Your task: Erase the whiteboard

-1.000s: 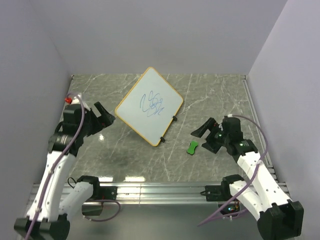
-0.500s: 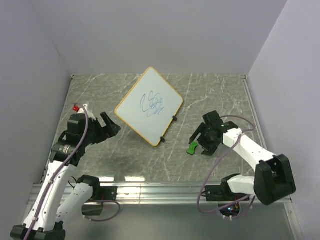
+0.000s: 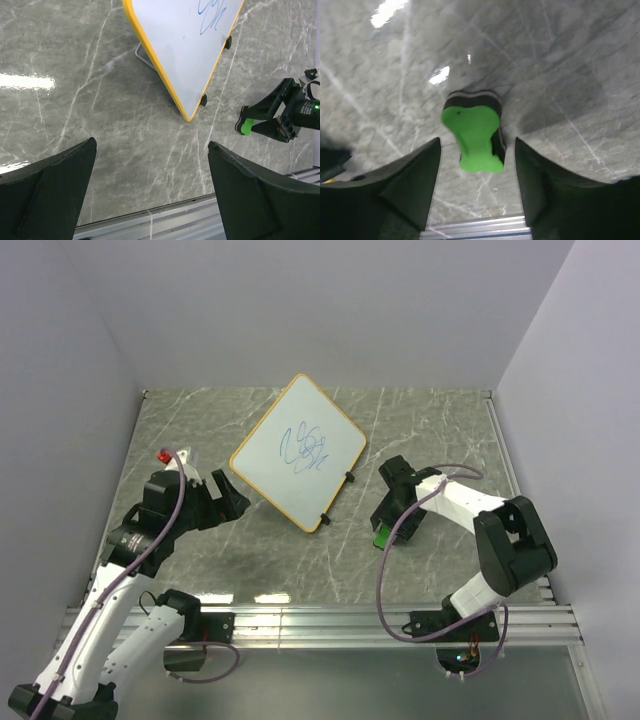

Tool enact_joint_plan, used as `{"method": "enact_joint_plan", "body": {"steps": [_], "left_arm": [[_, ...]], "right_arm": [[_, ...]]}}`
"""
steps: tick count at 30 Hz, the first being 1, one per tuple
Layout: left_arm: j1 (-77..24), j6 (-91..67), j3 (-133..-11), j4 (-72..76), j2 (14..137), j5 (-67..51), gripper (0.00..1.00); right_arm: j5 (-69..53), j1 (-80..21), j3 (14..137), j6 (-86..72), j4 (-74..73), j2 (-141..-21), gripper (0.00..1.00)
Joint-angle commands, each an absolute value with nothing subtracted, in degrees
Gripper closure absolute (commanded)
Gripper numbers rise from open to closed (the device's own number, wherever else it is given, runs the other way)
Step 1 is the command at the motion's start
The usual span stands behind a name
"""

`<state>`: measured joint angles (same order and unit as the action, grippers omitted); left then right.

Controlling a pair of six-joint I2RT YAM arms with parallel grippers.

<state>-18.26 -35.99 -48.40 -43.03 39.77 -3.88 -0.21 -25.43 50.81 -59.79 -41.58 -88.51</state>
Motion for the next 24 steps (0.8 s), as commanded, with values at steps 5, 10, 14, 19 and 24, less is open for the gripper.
{"method": "enact_joint_plan", "body": {"steps": [5, 10, 14, 19, 24], "left_arm": [[-20.9, -34.7, -49.6, -43.9, 38.8, -2.5, 0.01], [-22.3, -34.9, -49.9, -44.2, 39.9, -1.8, 0.01], [-22.9, -35.1, -50.2, -41.9, 40.4, -2.2, 0.01], [-23.2, -36.8, -51.4, -35.9, 43.9, -3.1, 0.01], [-22.0, -39.4, -49.1, -24.0, 46.6, -4.6, 0.00]], "right_arm": [[4.7, -25.9, 52.7, -61.2, -42.5, -91.8, 0.59], [4.9, -26.3, 52.3, -61.0, -42.5, -91.7, 0.87], [4.7, -26.5, 53.2, -59.9, -44.2, -89.8, 1.00], [3.4, -27.1, 54.1, -59.2, -46.1, -80.3, 1.00], [0.2, -27.2, 53.2, -59.1, -46.1, -68.1, 1.00]]}}
